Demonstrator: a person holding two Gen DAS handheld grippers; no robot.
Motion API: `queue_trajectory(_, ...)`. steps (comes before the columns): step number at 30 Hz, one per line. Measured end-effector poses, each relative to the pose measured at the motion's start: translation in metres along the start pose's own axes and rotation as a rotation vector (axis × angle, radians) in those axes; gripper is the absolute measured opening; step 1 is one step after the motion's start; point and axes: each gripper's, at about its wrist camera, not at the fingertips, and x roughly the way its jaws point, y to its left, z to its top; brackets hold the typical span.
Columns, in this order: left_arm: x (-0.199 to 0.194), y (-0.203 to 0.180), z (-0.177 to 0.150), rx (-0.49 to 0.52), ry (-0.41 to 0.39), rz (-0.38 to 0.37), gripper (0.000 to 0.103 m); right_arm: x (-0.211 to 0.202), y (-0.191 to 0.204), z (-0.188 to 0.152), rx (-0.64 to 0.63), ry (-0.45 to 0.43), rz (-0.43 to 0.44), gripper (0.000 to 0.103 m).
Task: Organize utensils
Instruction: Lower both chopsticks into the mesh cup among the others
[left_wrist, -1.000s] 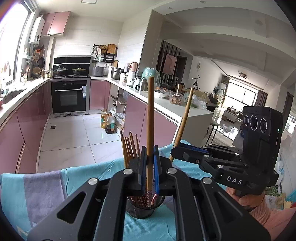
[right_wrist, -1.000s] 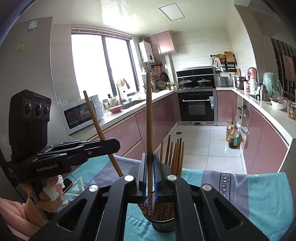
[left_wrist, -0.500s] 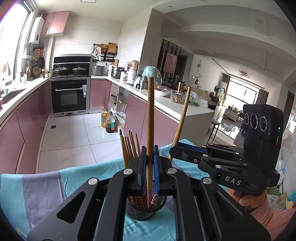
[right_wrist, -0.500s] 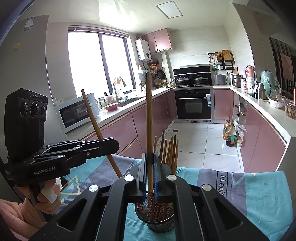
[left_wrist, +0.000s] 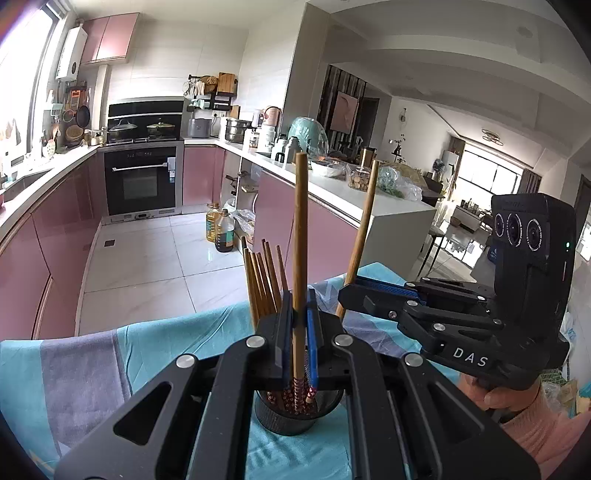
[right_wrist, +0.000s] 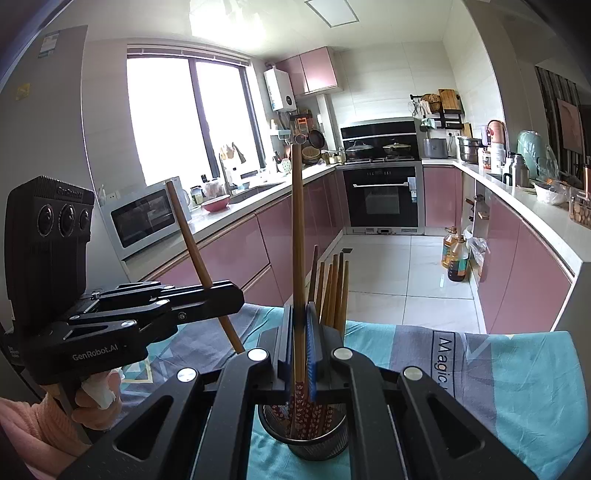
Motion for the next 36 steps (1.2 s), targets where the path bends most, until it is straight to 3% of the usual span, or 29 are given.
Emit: queue_trajectory(36, 0.023, -0.003, -0.003, 0.006, 0.097, -0.003, 0.007, 0.024, -0.008, -0.018, 0.028, 0.078, 0.006, 0.006)
